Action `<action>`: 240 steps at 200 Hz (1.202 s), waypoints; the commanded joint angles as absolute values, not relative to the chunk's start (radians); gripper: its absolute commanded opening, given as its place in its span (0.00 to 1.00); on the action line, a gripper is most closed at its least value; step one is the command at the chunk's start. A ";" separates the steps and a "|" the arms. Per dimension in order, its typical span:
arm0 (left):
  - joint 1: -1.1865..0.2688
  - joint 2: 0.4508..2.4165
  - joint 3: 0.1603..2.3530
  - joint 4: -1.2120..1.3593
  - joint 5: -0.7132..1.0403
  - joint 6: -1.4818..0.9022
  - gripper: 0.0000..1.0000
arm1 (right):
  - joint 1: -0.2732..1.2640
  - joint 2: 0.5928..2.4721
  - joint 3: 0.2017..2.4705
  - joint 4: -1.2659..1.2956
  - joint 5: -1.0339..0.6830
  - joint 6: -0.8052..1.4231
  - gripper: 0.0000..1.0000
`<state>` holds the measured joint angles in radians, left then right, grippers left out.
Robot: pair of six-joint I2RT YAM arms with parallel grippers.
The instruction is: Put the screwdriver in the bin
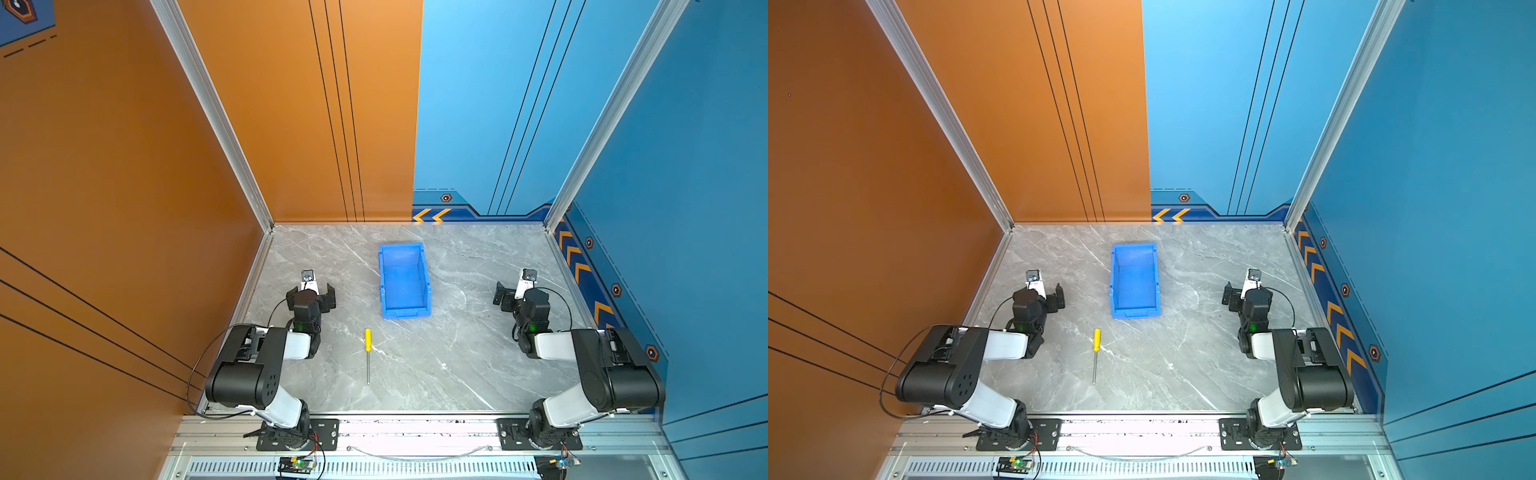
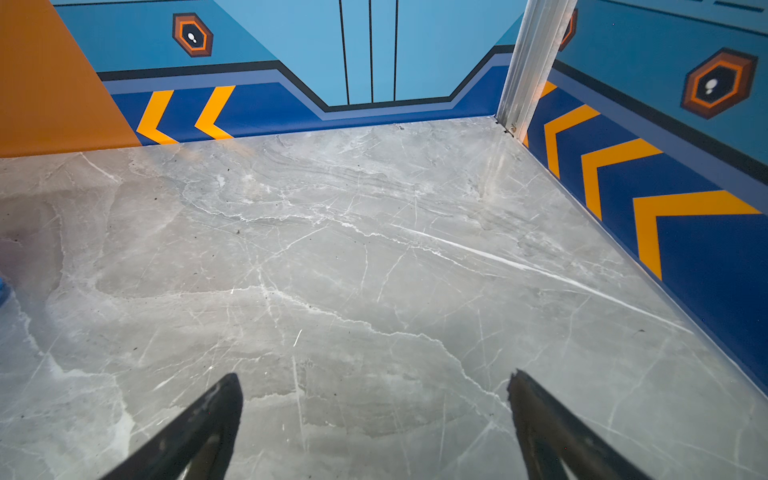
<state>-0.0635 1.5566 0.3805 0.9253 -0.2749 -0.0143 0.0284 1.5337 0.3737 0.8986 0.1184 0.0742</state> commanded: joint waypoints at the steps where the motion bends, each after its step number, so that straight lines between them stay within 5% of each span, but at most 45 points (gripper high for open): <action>1: -0.054 1.564 0.374 0.939 -0.254 0.002 0.98 | 0.035 1.546 0.372 0.911 0.145 0.061 1.00; 152: -0.056 1.556 0.375 0.934 -0.254 0.007 0.98 | 0.044 1.527 0.384 0.878 0.165 0.056 1.00; 240: -0.055 1.354 0.413 0.647 -0.263 -0.017 0.98 | 0.057 1.334 0.410 0.675 0.209 0.059 1.00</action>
<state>-0.0635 1.4155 0.3820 0.7937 -0.2752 -0.0151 0.0429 1.3911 0.3748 0.7780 0.1650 0.0738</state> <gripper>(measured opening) 0.979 0.998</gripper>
